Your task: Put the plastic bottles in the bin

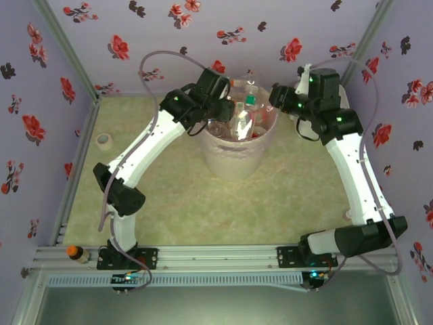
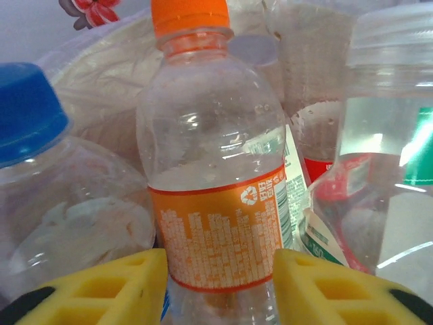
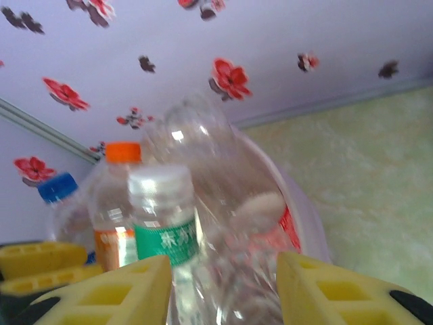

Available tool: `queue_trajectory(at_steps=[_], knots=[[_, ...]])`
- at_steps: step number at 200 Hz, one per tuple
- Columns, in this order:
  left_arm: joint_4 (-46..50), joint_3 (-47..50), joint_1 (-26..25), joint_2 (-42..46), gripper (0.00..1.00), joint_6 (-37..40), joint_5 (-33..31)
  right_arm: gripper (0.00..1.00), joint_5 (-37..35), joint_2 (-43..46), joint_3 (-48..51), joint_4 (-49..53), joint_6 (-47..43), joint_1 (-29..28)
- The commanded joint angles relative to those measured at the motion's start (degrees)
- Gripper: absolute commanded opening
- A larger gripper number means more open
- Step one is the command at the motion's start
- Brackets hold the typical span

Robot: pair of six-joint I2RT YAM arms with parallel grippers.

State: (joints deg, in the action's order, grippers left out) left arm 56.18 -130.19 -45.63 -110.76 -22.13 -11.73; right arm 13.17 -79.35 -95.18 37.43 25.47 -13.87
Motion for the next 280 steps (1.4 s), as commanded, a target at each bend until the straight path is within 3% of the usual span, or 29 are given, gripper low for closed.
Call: queue_trajectory(at_steps=[1,20,49,78,115,157,212,250,280], knots=[[3.24,-6.69,-0.34,-0.03,0.5,2.12,0.55,0.51,0.81,-2.92,-1.91,-4.45,-0.81,-0.37],[3.89,-10.57,-0.34,-0.33,0.51,2.83,0.48,0.52,1.46,-5.17,-2.41,-7.89,-0.25,-1.06],[5.4,-12.19,-0.28,1.58,0.53,4.9,-1.59,0.52,-1.49,-10.49,-7.63,-3.98,-3.77,-4.38],[5.65,-4.07,1.82,5.64,0.54,3.61,-4.92,0.51,-5.28,-13.17,-7.81,-1.97,-6.65,-7.05],[-1.06,12.06,2.37,11.8,0.48,-0.46,-7.11,0.48,-1.99,-13.18,-1.59,-5.59,-4.09,-7.14],[-2.09,9.15,2.47,12.33,0.49,-0.53,-4.91,0.49,0.54,-12.83,-6.96,-3.67,-3.94,-6.73],[-3.27,9.91,3.97,20.0,0.55,2.09,-3.83,0.71,-1.39,-7.44,-13.63,1.35,-4.67,-2.28],[-5.75,21.51,11.68,27.99,0.65,2.59,-5.0,0.78,-5.85,-2.12,-6.29,4.57,-7.98,2.56],[-14.4,39.49,18.85,36.55,0.92,4.24,-9.61,0.8,-7.72,3.15,6.3,-0.38,-7.7,8.03]])
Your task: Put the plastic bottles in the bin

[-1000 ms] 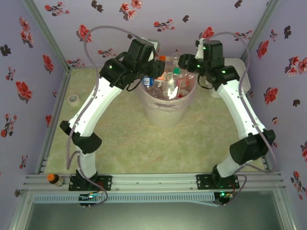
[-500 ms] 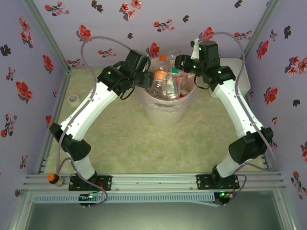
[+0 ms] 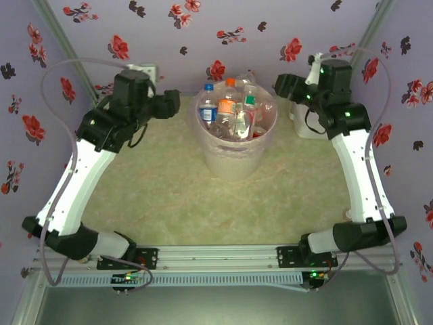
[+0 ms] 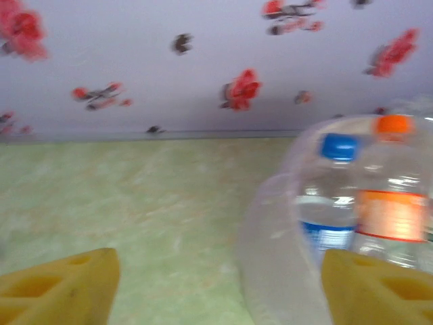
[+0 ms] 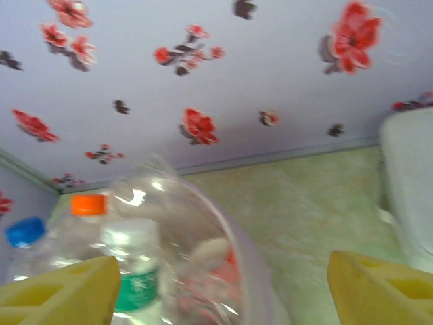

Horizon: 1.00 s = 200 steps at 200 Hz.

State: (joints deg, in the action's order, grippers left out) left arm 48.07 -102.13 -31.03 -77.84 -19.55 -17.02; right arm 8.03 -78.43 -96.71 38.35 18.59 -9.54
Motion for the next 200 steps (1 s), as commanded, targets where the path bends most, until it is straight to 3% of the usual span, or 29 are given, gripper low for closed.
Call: queue_trajectory(at_steps=[1,9,23,42,53,83,115,156,172,200], knots=[[-6.79,12.17,4.54,4.0,0.93,1.64,-4.37,0.8,-2.41,2.36,8.15,-1.54,-0.6,4.03],[-11.25,18.18,6.7,6.65,0.99,1.21,-4.91,0.8,-1.57,3.17,11.05,-2.86,0.56,5.88],[-19.47,28.41,11.16,10.48,1.0,-0.11,-4.89,0.81,-4.45,4.72,16.65,-5.9,-0.22,7.01],[-24.68,37.26,15.48,12.76,1.0,0.75,-3.77,0.93,-10.51,7.31,25.31,-10.96,-3.57,6.99],[-26.34,40.04,16.29,12.89,1.0,3.75,-4.63,0.99,-11.59,8.81,30.74,-14.08,-6.64,7.08],[-34.8,47.98,18.66,10.39,1.0,9.68,-7.19,1.0,-17.25,11.98,45.85,-28.49,-7.93,7.16],[-46.54,55.4,19.95,5.47,1.0,13.17,-11.91,1.0,-22.16,8.89,57.36,-43.41,-5.81,7.1],[-61.92,63.05,21.17,-0.03,1.0,16.51,-11.47,1.0,-26.22,2.32,65.18,-62.0,-6.14,6.21],[-67.99,64.74,21.72,-4.27,1.0,17.34,-9.82,1.0,-26.23,0.83,62.52,-56.9,-8.25,5.42],[-80.17,69.71,22.4,-8.25,1.0,20.62,-11.45,1.0,-29.69,-1.9,67.7,-67.98,-14.38,2.44]])
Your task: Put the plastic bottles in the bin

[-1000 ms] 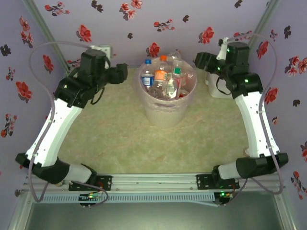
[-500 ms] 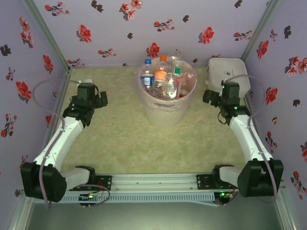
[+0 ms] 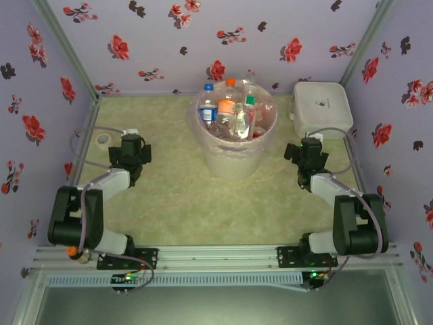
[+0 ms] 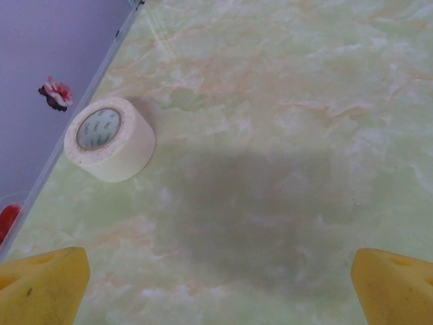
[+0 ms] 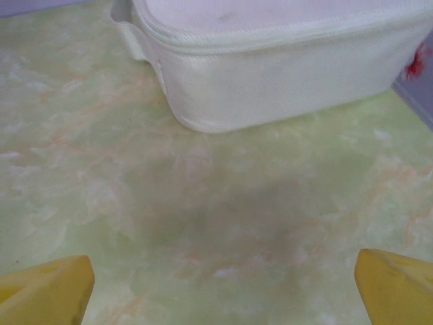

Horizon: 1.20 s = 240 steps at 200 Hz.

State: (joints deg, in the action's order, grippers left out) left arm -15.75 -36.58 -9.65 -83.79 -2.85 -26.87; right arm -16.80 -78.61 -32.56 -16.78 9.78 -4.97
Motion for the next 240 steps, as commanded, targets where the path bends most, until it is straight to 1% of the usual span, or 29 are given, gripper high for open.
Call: queue_trajectory(at_steps=[1,6,11,22,26,35,52,62,65,73,82,92,97,101,107,117,121,127,135,149,165,179,193,240], knots=[[-16.74,4.24,1.03,-2.46,1.0,4.09,-1.64,1.0,-4.89,-1.86,3.95,-13.56,-5.61,-2.14],[-16.67,4.26,1.2,-2.45,1.0,3.92,-0.93,0.99,-5.35,-2.3,5.94,-17.58,-5.82,-2.26],[-19.05,4.95,1.67,-2.67,1.0,4.5,0.7,0.99,-6.28,-2.78,7.67,-21.51,-6.31,-2.58],[-20.96,5.89,4.05,-3.59,1.0,2.9,4.47,1.0,-6.89,-0.74,8.37,-19.91,-5.8,-2.78],[-23.36,6.77,5.08,-4.14,1.0,2.75,5.88,0.99,-7.18,-0.59,8.84,-21.27,-5.77,-2.69],[-22.29,7.61,6.41,-2.82,1.0,1.37,8.83,0.99,-7.78,-0.63,10.33,-24.31,-6.32,-2.83],[-32.19,13.16,7.13,-2.72,1.0,1.36,10.84,0.99,-6.86,0.14,11.22,-25.24,-6.71,-2.85],[-42.84,16.47,7.37,-6.04,1.0,1.82,10.96,0.99,-6.3,0.04,11.78,-26.78,-7.45,-2.81],[-42.39,16.57,7.37,-5.93,1.0,1.58,10.85,0.99,-6.16,-0.08,11.85,-27.08,-7.63,-2.78],[-37.02,15.52,7.57,-4.02,1.0,1.36,11.27,1.0,-5.64,-0.65,12.6,-29.05,-7.97,-2.77],[-38.34,14.91,7.63,-5.31,1.0,1.36,11.17,1.0,-5.7,-3.71,14.22,-35.18,-8.6,-2.62],[-36.45,14.61,7.8,-4.56,1.0,1.35,11.58,0.99,-5.64,-9.11,15.46,-44.46,-8.21,-1.68],[-37.61,14.76,7.8,-5.05,1.0,1.36,11.45,0.99,-4.9,-11.03,15.62,-45.36,-6.86,-0.75],[-37.67,14.79,7.8,-5.13,1.0,1.35,11.45,1.0,-5.93,-12.41,15.34,-46.85,-6.55,-0.27],[-36.62,14.62,7.8,-4.79,1.0,1.36,11.47,1.0,-7.07,-12.9,14.38,-45.28,-5.63,0.06],[-37.34,14.69,7.8,-5.06,1.0,1.36,11.56,0.99,-6.24,-10.3,11.58,-34.89,-4.07,0.62],[-36.83,14.62,7.8,-4.91,1.0,1.36,11.54,0.99,-5.61,-9.7,10.89,-33.24,-3.68,0.85],[-37.04,14.61,7.8,-4.88,1.0,1.36,11.58,0.99,-4.88,-10.53,11.36,-35.98,-3.79,1.41],[-37.0,14.62,7.91,-4.92,1.0,1.36,11.58,0.99,-6.21,-11.54,11.98,-38.75,-3.6,1.54],[-37.13,14.63,7.94,-4.94,1.0,1.36,11.6,0.99,-5.97,-10.14,11.36,-34.9,-3.3,1.54],[-37.25,14.76,7.87,-4.91,1.0,1.39,11.49,0.99,-5.87,-11.12,11.63,-37.26,-3.61,1.54],[-37.34,14.78,7.89,-4.9,1.0,1.36,11.49,0.99,-5.8,-10.43,11.31,-35.45,-3.37,1.56],[-37.45,14.87,7.81,-4.94,1.0,1.36,11.41,0.99,-5.96,-10.86,11.55,-36.64,-3.62,1.59],[-37.43,14.79,7.8,-4.9,1.0,1.36,11.41,0.99,-5.88,-10.78,11.47,-36.15,-3.56,1.54]])
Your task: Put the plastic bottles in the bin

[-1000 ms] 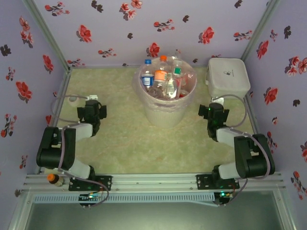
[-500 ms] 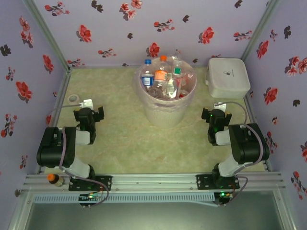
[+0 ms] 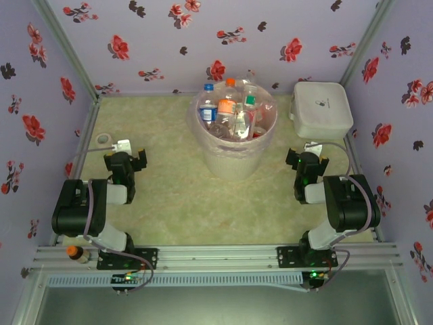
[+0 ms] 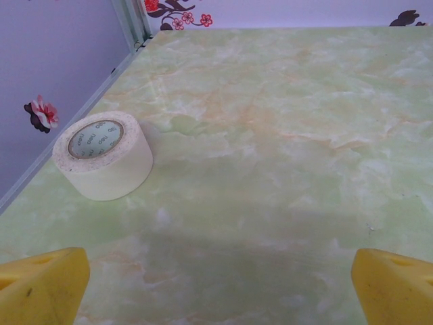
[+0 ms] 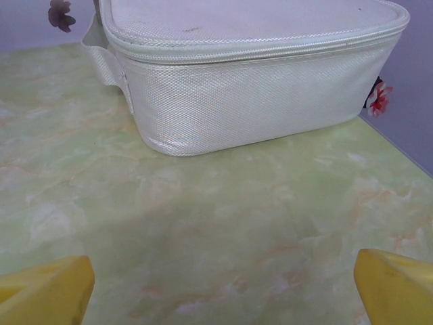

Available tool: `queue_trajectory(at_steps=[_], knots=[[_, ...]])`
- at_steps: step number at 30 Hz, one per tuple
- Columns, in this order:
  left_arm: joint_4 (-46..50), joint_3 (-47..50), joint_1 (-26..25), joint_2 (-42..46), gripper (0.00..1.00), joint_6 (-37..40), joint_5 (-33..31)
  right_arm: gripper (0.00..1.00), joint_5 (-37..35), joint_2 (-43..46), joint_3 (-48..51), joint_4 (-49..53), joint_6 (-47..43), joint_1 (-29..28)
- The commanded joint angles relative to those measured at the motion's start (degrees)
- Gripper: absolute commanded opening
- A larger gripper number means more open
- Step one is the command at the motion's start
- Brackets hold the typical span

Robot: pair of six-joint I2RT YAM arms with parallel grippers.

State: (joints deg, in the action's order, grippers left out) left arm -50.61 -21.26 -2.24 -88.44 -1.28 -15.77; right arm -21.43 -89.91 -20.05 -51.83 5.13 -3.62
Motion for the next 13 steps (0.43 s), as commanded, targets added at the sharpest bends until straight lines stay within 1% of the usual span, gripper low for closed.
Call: queue_trajectory(at_steps=[1,8,13], knots=[[-2.56,-0.54,0.39,-0.24,1.0,-0.22,0.35,0.99,-1.25,0.52,-1.08,-1.08,1.15,0.19],[-2.56,-0.48,0.44,-0.25,1.0,-0.22,0.3,0.99,-0.32,0.25,-1.95,0.51,1.55,0.57],[-2.48,-0.54,0.39,-0.24,1.0,-0.22,0.3,0.99,-0.41,0.55,-1.02,-1.15,1.23,0.63]])
